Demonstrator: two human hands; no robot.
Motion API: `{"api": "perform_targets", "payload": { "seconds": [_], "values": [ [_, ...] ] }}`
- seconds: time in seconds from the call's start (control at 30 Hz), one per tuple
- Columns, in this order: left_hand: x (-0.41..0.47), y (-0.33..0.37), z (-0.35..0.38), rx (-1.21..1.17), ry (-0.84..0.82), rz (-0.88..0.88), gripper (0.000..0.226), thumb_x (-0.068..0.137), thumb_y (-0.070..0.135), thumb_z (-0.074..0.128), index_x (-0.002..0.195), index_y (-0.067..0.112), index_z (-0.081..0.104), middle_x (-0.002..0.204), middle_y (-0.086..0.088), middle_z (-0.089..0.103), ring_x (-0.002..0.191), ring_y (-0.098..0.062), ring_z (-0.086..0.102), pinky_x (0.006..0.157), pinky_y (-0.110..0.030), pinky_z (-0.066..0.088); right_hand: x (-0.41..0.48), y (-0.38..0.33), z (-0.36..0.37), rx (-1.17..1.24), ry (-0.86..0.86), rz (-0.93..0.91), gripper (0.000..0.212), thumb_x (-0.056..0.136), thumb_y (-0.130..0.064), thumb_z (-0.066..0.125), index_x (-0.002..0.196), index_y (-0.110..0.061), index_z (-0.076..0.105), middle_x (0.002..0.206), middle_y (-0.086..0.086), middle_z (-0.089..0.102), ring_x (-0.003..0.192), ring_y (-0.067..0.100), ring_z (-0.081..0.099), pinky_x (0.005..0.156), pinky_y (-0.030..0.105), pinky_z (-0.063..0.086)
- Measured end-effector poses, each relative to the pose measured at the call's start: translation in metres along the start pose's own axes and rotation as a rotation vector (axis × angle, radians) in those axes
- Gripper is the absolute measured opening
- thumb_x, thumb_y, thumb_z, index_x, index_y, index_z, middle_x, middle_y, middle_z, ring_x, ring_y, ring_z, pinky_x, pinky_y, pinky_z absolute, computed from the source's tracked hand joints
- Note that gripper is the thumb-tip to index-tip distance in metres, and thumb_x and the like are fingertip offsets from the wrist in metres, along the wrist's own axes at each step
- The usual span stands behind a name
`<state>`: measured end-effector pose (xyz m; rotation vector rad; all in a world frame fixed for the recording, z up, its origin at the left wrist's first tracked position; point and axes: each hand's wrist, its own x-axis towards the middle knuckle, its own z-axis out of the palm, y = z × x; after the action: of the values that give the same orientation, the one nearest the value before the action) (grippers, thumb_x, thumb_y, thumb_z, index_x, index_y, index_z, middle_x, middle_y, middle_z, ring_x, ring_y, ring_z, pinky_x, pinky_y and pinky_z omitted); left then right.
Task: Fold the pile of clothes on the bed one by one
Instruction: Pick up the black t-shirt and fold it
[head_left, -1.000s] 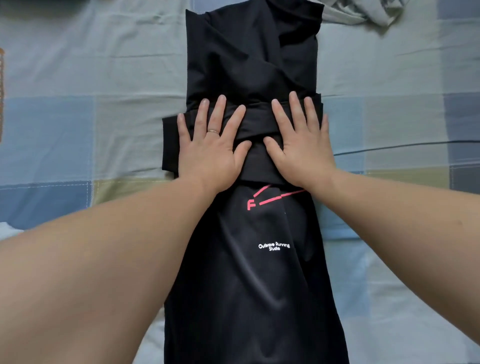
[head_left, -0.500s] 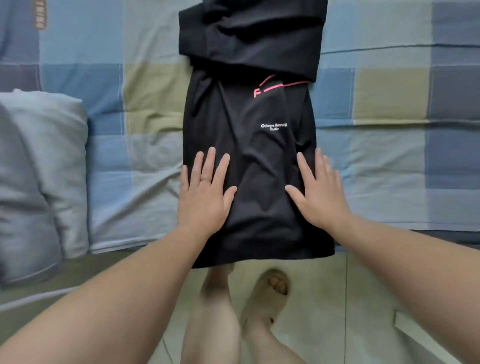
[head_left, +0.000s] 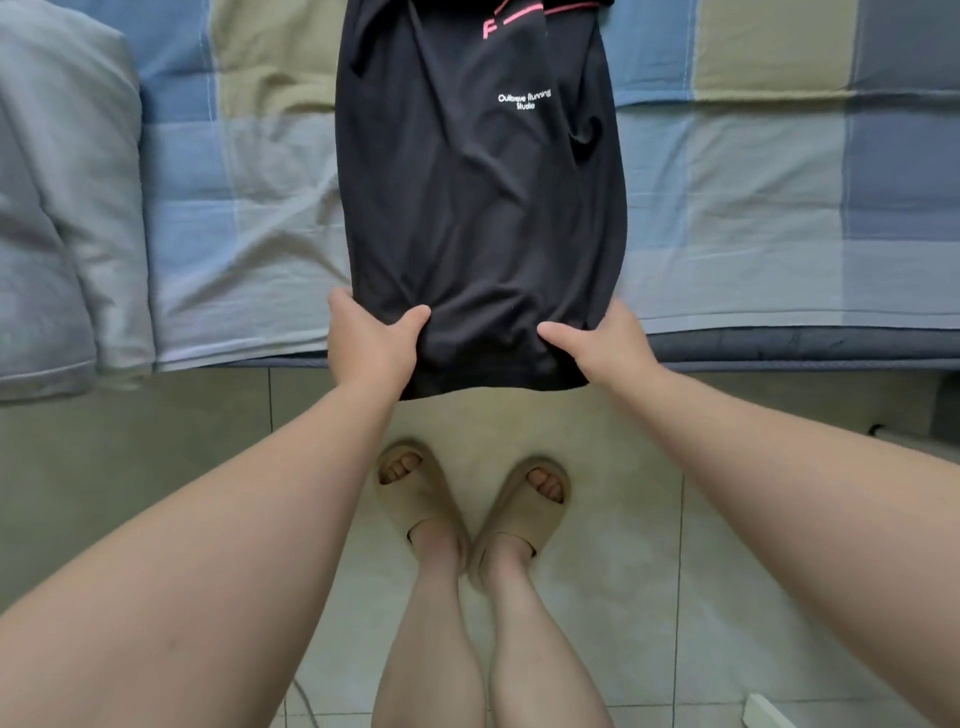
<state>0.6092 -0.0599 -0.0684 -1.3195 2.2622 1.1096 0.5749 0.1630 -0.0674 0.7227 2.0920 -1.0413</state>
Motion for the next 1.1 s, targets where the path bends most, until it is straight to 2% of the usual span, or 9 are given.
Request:
{"api": "perform_targets", "payload": {
  "seconds": [0.1, 0.2, 0.27, 0.37, 0.5, 0.67, 0.9, 1.0, 1.1],
  "values": [
    [-0.003, -0.004, -0.008, -0.13, -0.135, -0.057, 0.036, 0.082, 0.032, 0.08, 0.109, 0.015, 0.064, 0.108, 0.001, 0.07, 0.104, -0.024, 0.066, 0.093, -0.037, 0.053, -0.007, 0.0, 0.001, 0.254, -0.132, 0.134, 0.025, 0.086, -0.021, 0.078, 0.108, -0.019, 0.066, 0.112, 0.002, 0.071, 0.101, 0.023, 0.068, 0.079, 0.037, 0.059],
    [-0.02, -0.006, -0.021, -0.247, -0.257, -0.147, 0.025, 0.088, 0.029, 0.075, 0.107, 0.017, 0.067, 0.094, 0.004, 0.068, 0.089, -0.02, 0.066, 0.082, -0.034, 0.055, -0.021, 0.0, -0.007, 0.369, -0.174, 0.183, 0.032, 0.09, -0.018, 0.074, 0.121, -0.015, 0.064, 0.115, 0.002, 0.07, 0.096, 0.018, 0.067, 0.069, 0.034, 0.059],
    [-0.036, -0.005, -0.034, -0.297, -0.284, -0.209, 0.025, 0.091, 0.032, 0.072, 0.11, 0.016, 0.066, 0.089, 0.006, 0.066, 0.075, -0.014, 0.059, 0.068, -0.028, 0.047, -0.038, -0.002, -0.016, 0.423, -0.163, 0.195, 0.032, 0.093, -0.017, 0.072, 0.122, -0.015, 0.06, 0.117, 0.002, 0.068, 0.098, 0.018, 0.065, 0.076, 0.037, 0.06],
    [-0.073, 0.006, -0.063, -0.333, -0.319, -0.28, 0.016, 0.094, 0.03, 0.069, 0.103, 0.017, 0.066, 0.085, 0.003, 0.063, 0.065, -0.014, 0.051, 0.061, -0.026, 0.042, -0.077, -0.011, -0.037, 0.486, -0.127, 0.207, 0.032, 0.093, -0.016, 0.071, 0.123, -0.015, 0.06, 0.119, 0.003, 0.068, 0.107, 0.024, 0.065, 0.083, 0.041, 0.059],
    [-0.142, 0.028, -0.117, -0.355, -0.36, -0.368, 0.015, 0.093, 0.027, 0.071, 0.089, 0.017, 0.061, 0.077, -0.002, 0.056, 0.053, -0.015, 0.041, 0.053, -0.025, 0.037, -0.158, -0.03, -0.072, 0.487, -0.094, 0.214, 0.034, 0.092, -0.014, 0.071, 0.125, -0.015, 0.063, 0.121, 0.003, 0.069, 0.108, 0.024, 0.066, 0.072, 0.034, 0.057],
    [-0.216, 0.051, -0.18, -0.342, -0.373, -0.506, 0.023, 0.09, 0.026, 0.075, 0.103, 0.013, 0.061, 0.082, -0.003, 0.059, 0.055, -0.014, 0.043, 0.05, -0.023, 0.04, -0.253, -0.037, -0.109, 0.471, -0.068, 0.284, 0.039, 0.089, -0.013, 0.075, 0.126, -0.013, 0.062, 0.123, 0.005, 0.067, 0.109, 0.026, 0.065, 0.063, 0.031, 0.056],
    [-0.234, 0.101, -0.218, -0.478, -0.442, -0.556, 0.016, 0.096, 0.024, 0.066, 0.085, 0.017, 0.057, 0.048, 0.004, 0.052, 0.051, -0.011, 0.04, 0.053, -0.023, 0.038, -0.288, -0.083, -0.136, 0.547, -0.057, 0.345, 0.04, 0.089, -0.011, 0.074, 0.124, -0.01, 0.056, 0.124, 0.011, 0.064, 0.102, 0.027, 0.065, 0.055, 0.029, 0.054],
    [-0.207, 0.137, -0.226, -0.54, -0.472, -0.566, 0.017, 0.099, 0.028, 0.062, 0.085, 0.018, 0.056, 0.058, 0.004, 0.053, 0.051, -0.01, 0.04, 0.052, -0.024, 0.038, -0.268, -0.131, -0.144, 0.595, 0.003, 0.315, 0.05, 0.087, -0.013, 0.076, 0.131, -0.011, 0.051, 0.129, 0.012, 0.06, 0.107, 0.028, 0.065, 0.054, 0.03, 0.055],
    [-0.166, 0.179, -0.227, -0.592, -0.498, -0.589, 0.018, 0.099, 0.031, 0.06, 0.087, 0.019, 0.057, 0.065, 0.004, 0.054, 0.052, -0.008, 0.04, 0.052, -0.022, 0.038, -0.237, -0.183, -0.152, 0.649, 0.047, 0.298, 0.046, 0.089, -0.014, 0.074, 0.128, -0.01, 0.051, 0.127, 0.011, 0.058, 0.107, 0.026, 0.064, 0.057, 0.031, 0.057]
  ]
}}
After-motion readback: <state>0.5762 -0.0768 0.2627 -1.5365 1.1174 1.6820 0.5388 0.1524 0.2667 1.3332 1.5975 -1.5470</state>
